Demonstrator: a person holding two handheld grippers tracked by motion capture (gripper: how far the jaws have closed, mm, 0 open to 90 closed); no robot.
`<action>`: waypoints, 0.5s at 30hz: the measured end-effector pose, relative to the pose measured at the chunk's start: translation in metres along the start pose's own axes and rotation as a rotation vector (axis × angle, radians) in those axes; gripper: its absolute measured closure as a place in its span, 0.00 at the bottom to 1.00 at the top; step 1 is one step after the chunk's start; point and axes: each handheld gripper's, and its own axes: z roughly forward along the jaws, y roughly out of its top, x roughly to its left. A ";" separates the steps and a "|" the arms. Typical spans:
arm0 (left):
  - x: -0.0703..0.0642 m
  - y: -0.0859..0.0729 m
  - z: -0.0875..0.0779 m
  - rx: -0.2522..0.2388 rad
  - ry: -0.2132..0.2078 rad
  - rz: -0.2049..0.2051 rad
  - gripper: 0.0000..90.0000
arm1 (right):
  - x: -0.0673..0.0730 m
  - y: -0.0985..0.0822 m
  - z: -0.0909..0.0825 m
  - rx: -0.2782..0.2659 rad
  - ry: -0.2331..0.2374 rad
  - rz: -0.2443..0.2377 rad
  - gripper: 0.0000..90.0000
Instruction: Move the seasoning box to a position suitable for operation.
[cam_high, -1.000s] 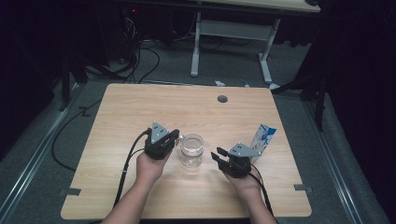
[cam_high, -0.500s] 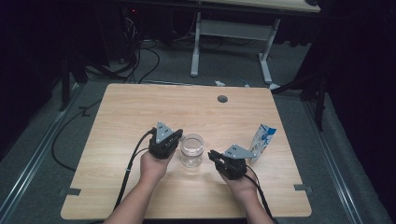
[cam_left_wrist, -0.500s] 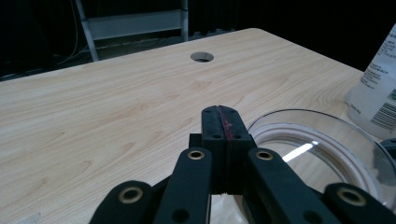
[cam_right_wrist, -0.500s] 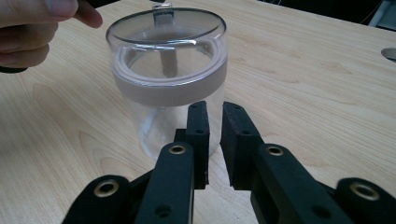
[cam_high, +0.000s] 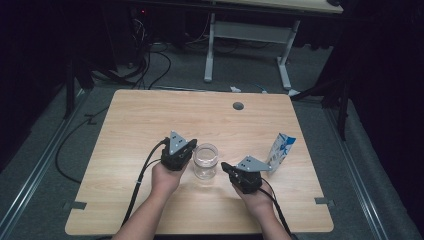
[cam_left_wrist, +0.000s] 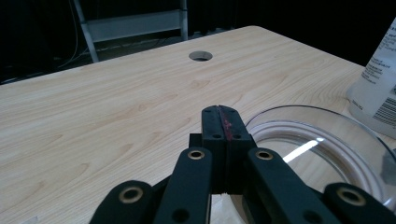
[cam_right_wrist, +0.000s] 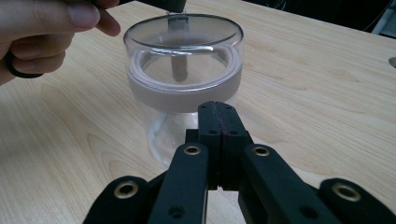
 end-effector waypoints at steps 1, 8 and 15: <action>0.000 0.000 0.000 0.000 0.001 0.002 1.00 | 0.001 0.000 0.000 0.001 0.000 0.002 1.00; 0.001 -0.001 -0.002 -0.009 0.024 0.009 1.00 | 0.001 0.000 0.002 0.004 0.001 0.007 1.00; 0.003 -0.002 -0.002 -0.014 0.014 -0.002 1.00 | 0.001 0.001 0.002 -0.003 0.001 0.014 1.00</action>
